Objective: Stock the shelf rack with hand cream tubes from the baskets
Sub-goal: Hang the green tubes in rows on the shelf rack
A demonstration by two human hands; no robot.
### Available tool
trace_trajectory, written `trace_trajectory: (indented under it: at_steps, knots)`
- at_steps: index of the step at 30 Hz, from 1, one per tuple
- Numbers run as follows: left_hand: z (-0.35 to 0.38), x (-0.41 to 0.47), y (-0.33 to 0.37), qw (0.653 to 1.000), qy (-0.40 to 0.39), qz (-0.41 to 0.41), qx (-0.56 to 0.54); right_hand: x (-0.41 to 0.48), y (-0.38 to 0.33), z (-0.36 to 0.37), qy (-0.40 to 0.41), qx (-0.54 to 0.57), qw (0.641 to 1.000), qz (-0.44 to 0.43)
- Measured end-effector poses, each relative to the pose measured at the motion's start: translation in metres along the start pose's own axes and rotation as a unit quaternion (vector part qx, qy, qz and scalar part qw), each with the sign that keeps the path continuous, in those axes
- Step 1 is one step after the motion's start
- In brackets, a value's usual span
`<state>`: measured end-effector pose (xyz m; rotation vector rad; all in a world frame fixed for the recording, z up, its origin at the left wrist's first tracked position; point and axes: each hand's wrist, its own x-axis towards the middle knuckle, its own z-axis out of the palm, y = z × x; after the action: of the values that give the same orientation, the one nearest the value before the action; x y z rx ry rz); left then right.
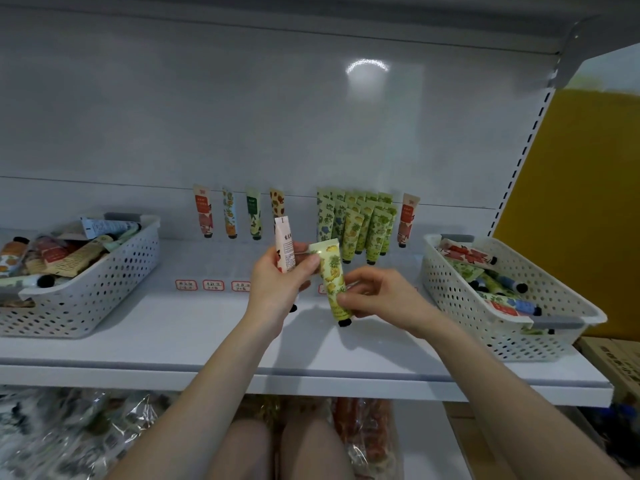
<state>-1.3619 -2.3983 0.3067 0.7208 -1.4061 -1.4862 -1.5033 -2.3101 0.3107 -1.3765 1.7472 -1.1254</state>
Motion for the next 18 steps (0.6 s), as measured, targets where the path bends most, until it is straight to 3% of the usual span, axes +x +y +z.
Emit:
trace_trajectory:
  at_steps: [4,10,18]
  knots:
    - [-0.009,0.003,-0.011,0.998,0.024,-0.02,0.046,0.017,0.012,-0.015,0.134,-0.016,0.991,-0.004]
    - [-0.017,0.011,-0.026,0.996,0.037,-0.042,0.066,0.058,0.027,-0.042,0.324,-0.048,0.944,-0.022]
    - [-0.021,0.02,-0.034,0.995,0.031,-0.061,0.077,0.102,0.037,-0.031,0.307,-0.116,0.944,0.019]
